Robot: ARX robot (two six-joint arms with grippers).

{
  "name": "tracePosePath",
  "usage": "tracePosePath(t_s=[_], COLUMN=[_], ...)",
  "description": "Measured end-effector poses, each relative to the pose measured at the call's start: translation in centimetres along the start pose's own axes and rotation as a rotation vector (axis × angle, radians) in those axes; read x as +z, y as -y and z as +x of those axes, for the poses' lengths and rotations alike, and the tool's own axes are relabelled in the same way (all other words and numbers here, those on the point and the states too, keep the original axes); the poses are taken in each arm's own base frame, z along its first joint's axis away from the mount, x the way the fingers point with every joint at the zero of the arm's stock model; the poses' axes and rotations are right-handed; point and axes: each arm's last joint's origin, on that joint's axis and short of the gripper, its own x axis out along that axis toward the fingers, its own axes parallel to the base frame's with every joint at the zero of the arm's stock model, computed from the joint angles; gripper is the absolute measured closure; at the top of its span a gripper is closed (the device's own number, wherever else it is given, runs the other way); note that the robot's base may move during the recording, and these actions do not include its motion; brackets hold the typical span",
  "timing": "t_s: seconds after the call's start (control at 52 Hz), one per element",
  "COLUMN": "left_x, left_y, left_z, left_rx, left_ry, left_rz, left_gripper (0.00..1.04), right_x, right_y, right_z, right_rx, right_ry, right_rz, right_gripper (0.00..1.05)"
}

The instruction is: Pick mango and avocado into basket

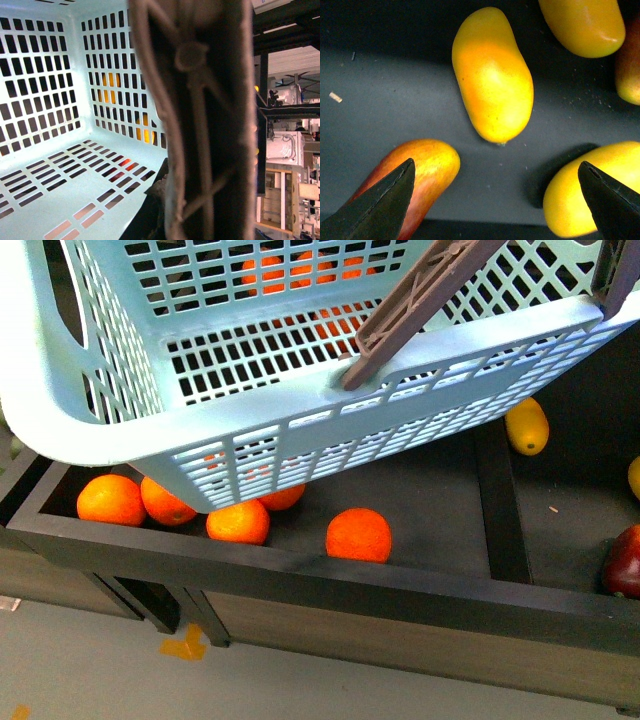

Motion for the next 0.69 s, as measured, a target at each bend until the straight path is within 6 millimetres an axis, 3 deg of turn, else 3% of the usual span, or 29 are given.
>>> tracePosePath(t_s=[0.231,0.481,0.692], left_x=[0.0,0.0,0.0], left_y=[0.0,0.0,0.0], left_z=[0.0,0.0,0.0], left_rx=[0.0,0.0,0.0], left_ry=[0.001,0.0,0.0], left_rz=[0.0,0.0,0.0], left_gripper=[1.0,1.0,1.0], right_x=[0.8,2.1,1.9], right_y=[0.2,0.4,0.4], right_z=[4.7,7.2,9.3], right_rx=[0.018,0.022,0.024], right_ry=[-0.047,-0.041,-0.073], right_rz=[0.008,0.027,0.043], right_gripper=[0.09,0.09,0.09])
